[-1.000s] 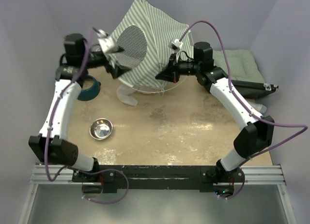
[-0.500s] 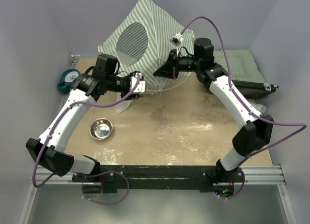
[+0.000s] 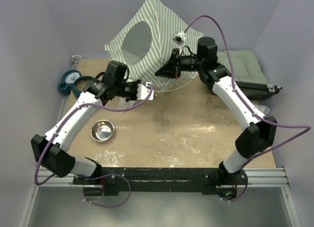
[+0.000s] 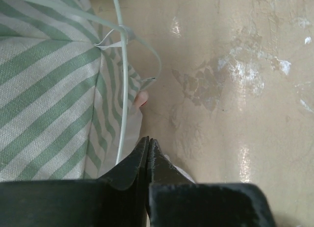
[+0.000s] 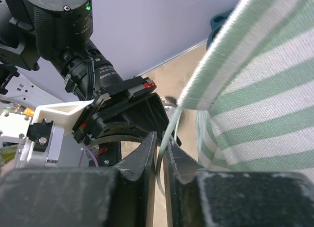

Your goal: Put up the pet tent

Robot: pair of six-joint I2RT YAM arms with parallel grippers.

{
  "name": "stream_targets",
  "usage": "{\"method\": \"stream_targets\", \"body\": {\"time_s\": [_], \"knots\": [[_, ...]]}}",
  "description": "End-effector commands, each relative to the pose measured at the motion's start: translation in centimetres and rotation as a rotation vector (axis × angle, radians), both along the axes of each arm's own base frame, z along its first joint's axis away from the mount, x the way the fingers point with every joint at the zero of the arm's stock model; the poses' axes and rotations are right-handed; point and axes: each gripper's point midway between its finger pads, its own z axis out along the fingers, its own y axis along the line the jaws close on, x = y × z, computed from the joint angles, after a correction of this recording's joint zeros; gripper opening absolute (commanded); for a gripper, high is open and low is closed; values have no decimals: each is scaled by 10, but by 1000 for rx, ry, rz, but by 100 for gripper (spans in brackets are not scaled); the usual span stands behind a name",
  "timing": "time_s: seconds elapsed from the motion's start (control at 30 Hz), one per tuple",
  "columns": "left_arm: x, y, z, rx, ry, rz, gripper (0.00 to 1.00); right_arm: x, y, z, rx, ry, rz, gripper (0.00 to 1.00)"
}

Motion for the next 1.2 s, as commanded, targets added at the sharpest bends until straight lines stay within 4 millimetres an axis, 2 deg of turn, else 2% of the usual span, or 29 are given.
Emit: {"method": "stream_targets", "body": {"time_s": [0.0,0.03,0.1,0.13,0.2,0.27,0.33,0.43,0.57,0.6,0.63,0.67,0.7,0.87,1.0,1.1,1.17], "knots": [[8,-13,24,-101,-17,36,0,-6,-1,67,86,-226,33,19],[8,-14,28,-125,0,58,0,-5,-1,73,88,-252,32,28],[7,-16,34,-164,25,85,0,-1,-1,85,81,-310,30,30],[6,-17,38,-193,52,109,0,0,-1,93,85,-335,26,35],[3,-20,47,-235,72,118,0,3,-3,106,89,-377,12,32],[-1,-22,51,-262,92,119,0,7,-3,106,83,-388,-3,33],[0,-22,51,-272,101,135,0,8,-3,98,71,-371,1,45],[15,-21,61,-324,98,221,0,11,-1,91,69,-359,2,59],[25,-29,95,-438,52,235,2,13,2,107,105,-404,17,49],[24,-30,103,-453,32,222,15,14,3,110,107,-418,21,46],[18,-31,108,-452,11,178,35,16,3,109,102,-418,26,43],[8,-33,108,-432,-10,109,49,15,4,109,96,-413,31,38],[-3,-32,107,-394,-56,34,55,16,3,108,93,-412,32,33],[-14,-16,126,-366,-237,-20,57,8,1,106,107,-402,37,1],[-9,-6,131,-320,-313,-4,52,3,1,104,119,-386,50,0],[1,-2,110,-223,-354,-21,54,-1,3,102,126,-361,86,0],[12,-1,107,-195,-388,-8,54,-3,4,101,130,-346,105,0]]}}
